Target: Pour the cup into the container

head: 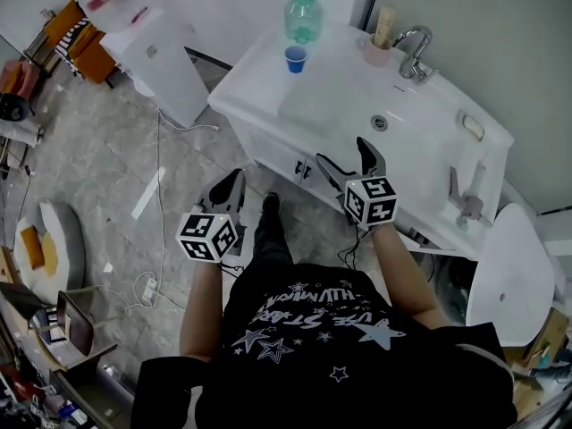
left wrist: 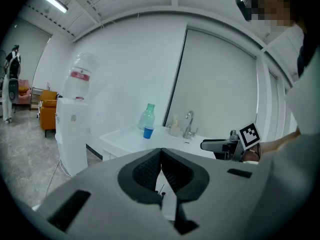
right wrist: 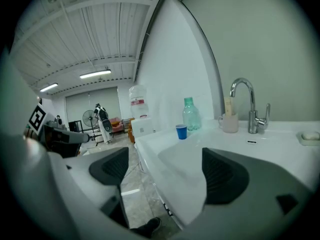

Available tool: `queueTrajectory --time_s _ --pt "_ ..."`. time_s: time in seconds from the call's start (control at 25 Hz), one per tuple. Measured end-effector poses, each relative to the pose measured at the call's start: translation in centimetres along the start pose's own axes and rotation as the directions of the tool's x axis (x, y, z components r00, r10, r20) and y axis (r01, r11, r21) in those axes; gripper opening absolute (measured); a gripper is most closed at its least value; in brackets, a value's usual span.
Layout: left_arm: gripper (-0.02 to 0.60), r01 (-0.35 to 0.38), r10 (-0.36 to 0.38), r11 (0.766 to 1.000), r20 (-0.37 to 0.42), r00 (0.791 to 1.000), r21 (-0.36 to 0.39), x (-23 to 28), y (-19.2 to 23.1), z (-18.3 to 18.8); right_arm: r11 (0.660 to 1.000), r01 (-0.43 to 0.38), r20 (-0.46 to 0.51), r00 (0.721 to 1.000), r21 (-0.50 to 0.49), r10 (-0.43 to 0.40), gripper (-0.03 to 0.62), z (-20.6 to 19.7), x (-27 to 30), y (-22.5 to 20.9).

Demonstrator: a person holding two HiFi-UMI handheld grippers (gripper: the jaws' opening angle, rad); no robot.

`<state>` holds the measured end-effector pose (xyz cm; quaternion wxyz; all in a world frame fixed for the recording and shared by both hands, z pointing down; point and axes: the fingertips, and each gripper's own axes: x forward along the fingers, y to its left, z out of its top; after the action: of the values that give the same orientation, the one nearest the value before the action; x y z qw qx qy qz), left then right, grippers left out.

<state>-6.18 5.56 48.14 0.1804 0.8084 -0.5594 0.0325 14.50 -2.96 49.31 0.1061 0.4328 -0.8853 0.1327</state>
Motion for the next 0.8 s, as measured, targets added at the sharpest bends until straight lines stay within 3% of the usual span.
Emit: queueTrajectory --time_s 0.8 --pt "0.011 0.127 -0.126 0.992 -0.065 0.990 0.025 15.5 12.0 7.8 0.997 0.081 -0.055 0.995 0.001 -0.081 0.433 5.0 17.5 -4.4"
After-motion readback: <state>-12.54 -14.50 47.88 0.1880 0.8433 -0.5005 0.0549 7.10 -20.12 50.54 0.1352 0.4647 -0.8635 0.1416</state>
